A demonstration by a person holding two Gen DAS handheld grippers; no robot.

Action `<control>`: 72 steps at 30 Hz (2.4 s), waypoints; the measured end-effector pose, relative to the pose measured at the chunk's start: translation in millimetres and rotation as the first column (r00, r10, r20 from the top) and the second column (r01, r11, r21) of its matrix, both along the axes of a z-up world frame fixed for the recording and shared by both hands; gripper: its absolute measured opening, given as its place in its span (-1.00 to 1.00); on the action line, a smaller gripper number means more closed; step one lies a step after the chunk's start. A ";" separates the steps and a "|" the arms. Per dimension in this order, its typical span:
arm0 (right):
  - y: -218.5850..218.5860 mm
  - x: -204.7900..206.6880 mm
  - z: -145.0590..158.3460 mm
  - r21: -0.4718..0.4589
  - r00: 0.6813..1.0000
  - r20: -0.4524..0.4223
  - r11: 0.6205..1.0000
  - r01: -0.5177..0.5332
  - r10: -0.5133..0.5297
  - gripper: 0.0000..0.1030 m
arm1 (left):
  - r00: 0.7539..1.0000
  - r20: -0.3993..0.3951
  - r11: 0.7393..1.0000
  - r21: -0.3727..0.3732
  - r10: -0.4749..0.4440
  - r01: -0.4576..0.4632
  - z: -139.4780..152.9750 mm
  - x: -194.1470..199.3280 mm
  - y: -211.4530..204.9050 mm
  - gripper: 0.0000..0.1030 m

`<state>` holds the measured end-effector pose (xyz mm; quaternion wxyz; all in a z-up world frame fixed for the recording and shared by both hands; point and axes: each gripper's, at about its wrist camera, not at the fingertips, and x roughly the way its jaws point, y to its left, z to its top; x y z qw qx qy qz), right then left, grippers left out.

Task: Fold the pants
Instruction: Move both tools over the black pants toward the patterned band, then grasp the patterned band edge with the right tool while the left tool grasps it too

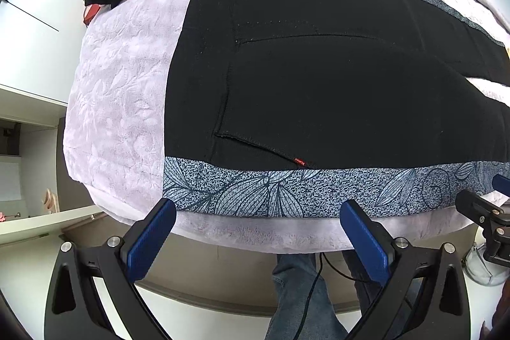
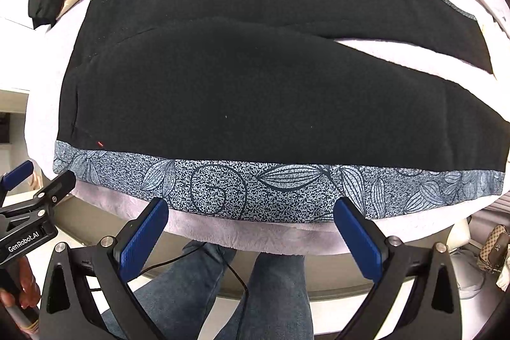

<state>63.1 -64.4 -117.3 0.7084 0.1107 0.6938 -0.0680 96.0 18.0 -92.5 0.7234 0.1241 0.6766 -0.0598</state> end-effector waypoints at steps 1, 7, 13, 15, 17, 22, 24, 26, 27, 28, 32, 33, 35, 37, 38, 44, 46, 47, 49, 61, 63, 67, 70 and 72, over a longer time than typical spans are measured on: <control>-1.6 -2.1 -2.3 -0.005 1.000 0.005 1.000 0.005 -0.005 1.00 | 1.000 -0.003 1.000 0.003 0.000 0.000 -1.3 -0.6 0.6 1.00; -3.1 -2.9 -11.3 0.013 1.000 -0.007 1.000 0.011 -0.011 1.00 | 1.000 -0.018 1.000 0.013 0.000 0.000 -8.2 -3.8 4.4 1.00; -5.4 -6.6 -17.6 0.020 1.000 0.006 0.999 0.028 -0.028 1.00 | 0.999 -0.031 1.000 0.014 0.011 -0.011 -14.5 -4.6 8.1 1.00; -4.8 -7.6 -20.3 0.043 0.999 0.000 0.998 0.035 -0.035 1.00 | 0.999 -0.035 1.000 0.012 0.017 -0.017 -16.8 -4.9 9.3 1.00; -6.3 -9.9 -23.9 0.059 0.999 -0.001 0.997 0.043 -0.043 1.00 | 0.999 -0.037 1.000 0.014 0.022 -0.021 -18.4 -5.2 9.7 1.00; -4.5 -17.3 -32.8 0.071 0.998 -0.012 0.996 0.056 -0.055 1.00 | 0.999 -0.040 0.999 0.026 0.030 -0.029 -22.1 -5.4 11.9 1.00; -3.3 -19.4 -36.2 0.078 0.998 -0.017 0.995 0.059 -0.058 1.00 | 0.999 -0.042 0.999 0.030 0.030 -0.029 -23.5 -5.6 13.1 1.00; 1.1 -18.6 -40.0 0.088 0.998 -0.025 0.994 0.060 -0.058 1.00 | 0.999 -0.043 0.999 0.030 0.031 -0.030 -25.0 -5.1 14.7 1.00; 3.1 -20.3 -40.3 0.099 0.998 -0.031 0.993 0.060 -0.057 1.00 | 0.999 -0.043 0.999 0.031 0.033 -0.032 -25.7 -4.9 15.4 1.00; 5.6 -20.5 -41.9 0.103 0.998 -0.034 0.993 0.060 -0.057 1.00 | 0.998 -0.044 0.999 0.032 0.036 -0.035 -26.4 -4.6 16.1 1.00; 8.1 -21.6 -47.9 0.096 0.998 -0.030 0.994 0.060 -0.058 1.00 | 0.998 -0.046 0.999 0.034 0.044 -0.043 -29.2 -4.1 17.7 1.00; 8.8 -23.0 -49.9 0.097 0.998 -0.030 0.993 0.062 -0.059 1.00 | 0.998 -0.046 0.998 0.034 0.045 -0.043 -29.6 -3.4 18.4 1.00; 11.3 -27.1 -50.4 0.117 0.997 -0.043 0.991 0.065 -0.060 1.00 | 0.998 -0.047 0.999 0.035 0.044 -0.042 -29.4 -4.3 17.5 1.00; 12.2 -30.4 -51.6 0.130 0.997 -0.048 0.989 0.068 -0.062 1.00 | 0.998 -0.048 0.999 0.035 0.044 -0.042 -29.6 -4.4 17.4 1.00; 12.7 -31.9 -52.7 0.128 0.997 -0.046 0.989 0.069 -0.064 1.00 | 0.998 -0.048 0.998 0.035 0.046 -0.044 -30.1 -4.8 17.6 1.00; 10.1 -31.2 -54.5 0.145 0.996 -0.029 0.986 0.088 -0.085 1.00 | 0.997 -0.058 0.998 0.020 0.055 -0.054 -34.0 -7.0 19.6 1.00; 9.0 -33.9 -53.9 0.212 0.994 0.005 0.971 0.108 -0.111 1.00 | 0.996 -0.057 0.997 -0.033 0.069 -0.071 -33.0 -7.2 23.2 1.00; 8.7 -35.8 -52.9 0.274 0.991 0.030 0.954 0.117 -0.130 1.00 | 0.995 -0.061 0.993 -0.082 0.084 -0.089 -32.4 -7.1 27.1 1.00; 11.2 -39.8 -59.1 0.460 0.983 0.062 0.879 0.127 -0.174 1.00 | 0.989 -0.084 0.963 -0.230 0.123 -0.140 -32.8 -6.4 39.2 1.00; 11.5 -51.9 -134.4 0.829 0.892 -0.077 0.469 0.305 -0.445 0.22 | 0.968 -0.175 0.853 -0.462 0.180 -0.242 -51.4 -10.7 70.6 0.90; 4.0 -46.1 -139.5 0.844 0.867 -0.087 0.427 0.326 -0.490 -0.26 | 0.965 -0.195 0.838 -0.485 0.176 -0.251 -53.8 -11.9 67.4 0.89; -4.1 -35.0 -106.1 0.875 0.864 -0.004 0.416 0.247 -0.504 -0.47 | 0.947 -0.264 0.751 -0.585 0.181 -0.306 -53.7 -7.9 55.5 0.89; -7.6 -26.5 -81.9 0.878 0.876 0.045 0.438 0.195 -0.481 -0.47 | 0.935 -0.273 0.682 -0.641 0.226 -0.352 -48.9 6.5 54.7 0.89; -9.9 -26.1 -79.2 0.871 0.887 0.056 0.457 0.181 -0.459 -0.47 | 0.918 -0.266 0.663 -0.635 0.294 -0.397 -50.7 20.3 62.8 0.89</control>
